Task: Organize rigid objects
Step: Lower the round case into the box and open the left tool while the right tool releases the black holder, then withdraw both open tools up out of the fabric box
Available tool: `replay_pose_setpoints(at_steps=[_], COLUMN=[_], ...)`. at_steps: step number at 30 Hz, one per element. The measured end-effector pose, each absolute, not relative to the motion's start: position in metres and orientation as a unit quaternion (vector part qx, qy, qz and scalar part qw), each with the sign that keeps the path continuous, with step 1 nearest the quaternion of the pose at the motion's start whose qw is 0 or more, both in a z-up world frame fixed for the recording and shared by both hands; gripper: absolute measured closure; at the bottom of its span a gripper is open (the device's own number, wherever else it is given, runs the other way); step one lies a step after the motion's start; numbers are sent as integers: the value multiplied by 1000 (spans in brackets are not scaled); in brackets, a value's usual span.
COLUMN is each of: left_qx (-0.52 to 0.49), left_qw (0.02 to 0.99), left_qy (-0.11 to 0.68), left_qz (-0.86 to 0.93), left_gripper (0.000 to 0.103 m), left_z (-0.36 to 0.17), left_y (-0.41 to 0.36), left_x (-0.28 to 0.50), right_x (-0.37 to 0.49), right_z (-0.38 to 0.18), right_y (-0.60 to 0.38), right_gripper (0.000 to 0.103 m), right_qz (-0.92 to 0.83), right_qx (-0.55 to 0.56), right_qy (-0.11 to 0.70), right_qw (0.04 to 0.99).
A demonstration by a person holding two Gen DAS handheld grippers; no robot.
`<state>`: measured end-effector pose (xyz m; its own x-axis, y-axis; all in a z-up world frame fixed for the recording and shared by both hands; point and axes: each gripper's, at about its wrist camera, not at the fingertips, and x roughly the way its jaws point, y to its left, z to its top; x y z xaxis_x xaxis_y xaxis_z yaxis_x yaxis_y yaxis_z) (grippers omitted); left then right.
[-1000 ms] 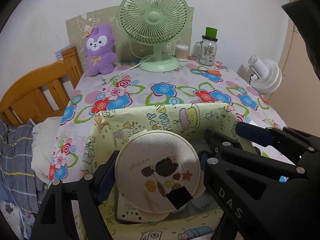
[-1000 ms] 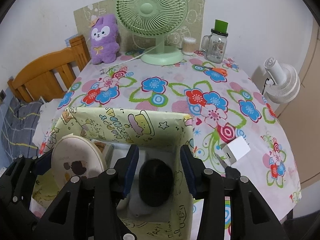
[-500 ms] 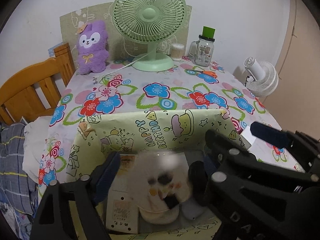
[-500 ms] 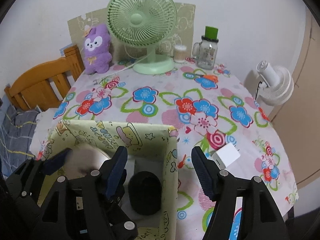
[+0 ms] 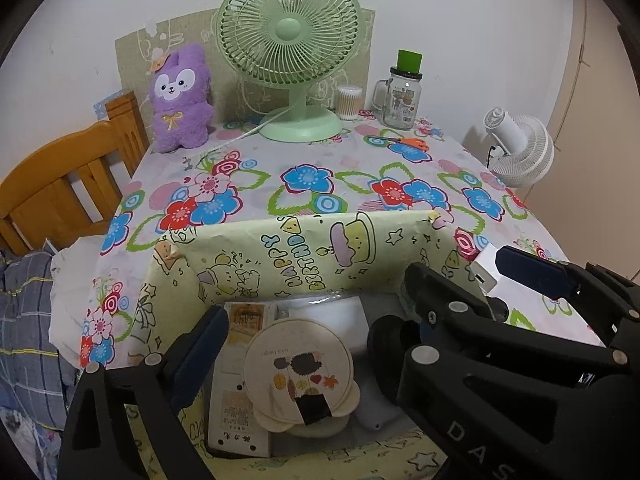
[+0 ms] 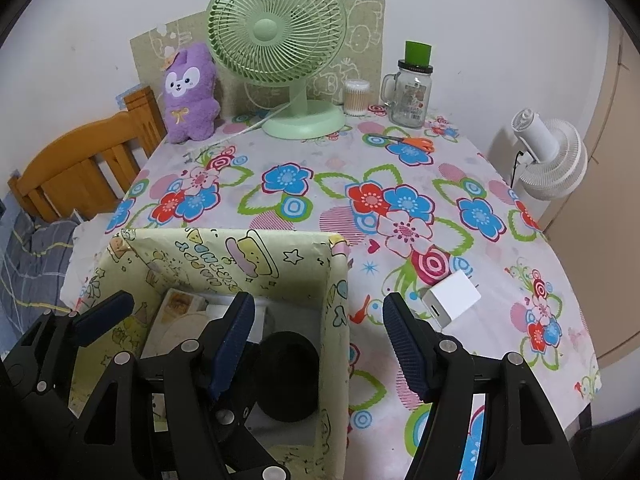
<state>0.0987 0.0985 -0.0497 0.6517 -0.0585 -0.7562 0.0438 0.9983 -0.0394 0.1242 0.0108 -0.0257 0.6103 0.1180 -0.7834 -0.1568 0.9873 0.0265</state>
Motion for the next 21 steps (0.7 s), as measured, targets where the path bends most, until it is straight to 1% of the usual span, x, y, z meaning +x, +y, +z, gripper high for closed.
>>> replay_pose_setpoints(at_steps=[6,21], left_qx=[-5,1], left_qw=[913,920], left_qy=[408,391], left_qz=[-24,-13], left_gripper=[5,5], left_z=[-41,-19], left_y=[90,65], left_x=[88,68], right_x=[113,91], right_z=[-17,7], right_y=[5,-21], right_gripper=[27,24], right_qz=[76,79], right_qx=[-22,-19], right_qy=[425,402], right_qw=[902,912])
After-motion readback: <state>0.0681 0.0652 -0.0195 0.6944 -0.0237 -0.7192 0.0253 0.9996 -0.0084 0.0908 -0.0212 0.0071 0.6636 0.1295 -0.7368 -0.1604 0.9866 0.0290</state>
